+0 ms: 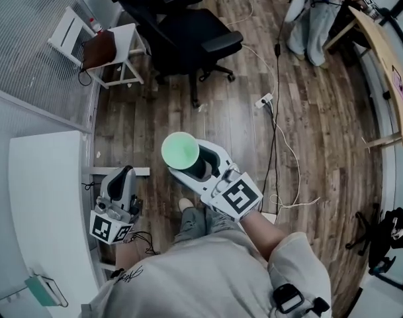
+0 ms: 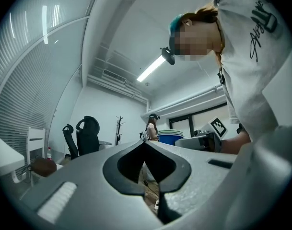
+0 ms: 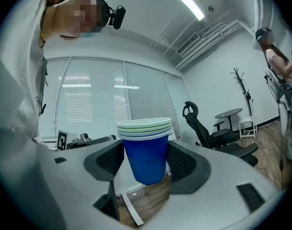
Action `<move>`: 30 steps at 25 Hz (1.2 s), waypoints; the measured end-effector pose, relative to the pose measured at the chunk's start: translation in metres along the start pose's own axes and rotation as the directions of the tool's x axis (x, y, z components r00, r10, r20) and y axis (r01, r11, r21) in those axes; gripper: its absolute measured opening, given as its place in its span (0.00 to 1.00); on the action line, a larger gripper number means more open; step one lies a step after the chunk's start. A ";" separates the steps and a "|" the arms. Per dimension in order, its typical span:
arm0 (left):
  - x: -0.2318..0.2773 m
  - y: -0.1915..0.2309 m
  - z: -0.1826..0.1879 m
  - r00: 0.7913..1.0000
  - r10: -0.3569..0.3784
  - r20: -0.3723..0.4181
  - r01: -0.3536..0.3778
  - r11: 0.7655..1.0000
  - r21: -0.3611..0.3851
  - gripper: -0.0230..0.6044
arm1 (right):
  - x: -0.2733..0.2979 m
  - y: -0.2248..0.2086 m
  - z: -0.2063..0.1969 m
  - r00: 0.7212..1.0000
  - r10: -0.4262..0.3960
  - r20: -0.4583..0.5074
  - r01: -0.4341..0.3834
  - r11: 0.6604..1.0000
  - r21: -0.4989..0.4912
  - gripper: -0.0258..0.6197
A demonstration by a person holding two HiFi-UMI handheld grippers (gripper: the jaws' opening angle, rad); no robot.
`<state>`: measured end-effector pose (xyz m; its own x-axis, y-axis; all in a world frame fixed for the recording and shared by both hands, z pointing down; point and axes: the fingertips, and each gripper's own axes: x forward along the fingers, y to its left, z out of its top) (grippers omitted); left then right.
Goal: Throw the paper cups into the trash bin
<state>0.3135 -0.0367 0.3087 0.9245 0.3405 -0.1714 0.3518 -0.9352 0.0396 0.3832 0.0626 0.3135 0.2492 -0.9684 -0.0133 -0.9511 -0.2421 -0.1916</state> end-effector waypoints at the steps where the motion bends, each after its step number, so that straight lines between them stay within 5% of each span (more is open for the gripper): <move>1: -0.001 0.002 -0.002 1.000 0.002 0.000 -0.002 1.000 0.001 0.04 | 0.001 0.000 -0.002 1.000 0.002 -0.006 -0.002 1.000 0.018 0.48; 30: -0.040 0.051 -0.145 0.993 0.061 -0.102 -0.070 0.993 -0.096 0.04 | 0.045 -0.024 -0.183 0.973 0.104 -0.204 -0.096 0.994 0.048 0.48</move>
<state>0.3153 -0.0840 0.4606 0.9543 0.2913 -0.0671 0.2982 -0.9433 0.1460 0.3837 0.0134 0.4976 0.1067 -0.9801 0.1675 -0.9608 -0.1450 -0.2364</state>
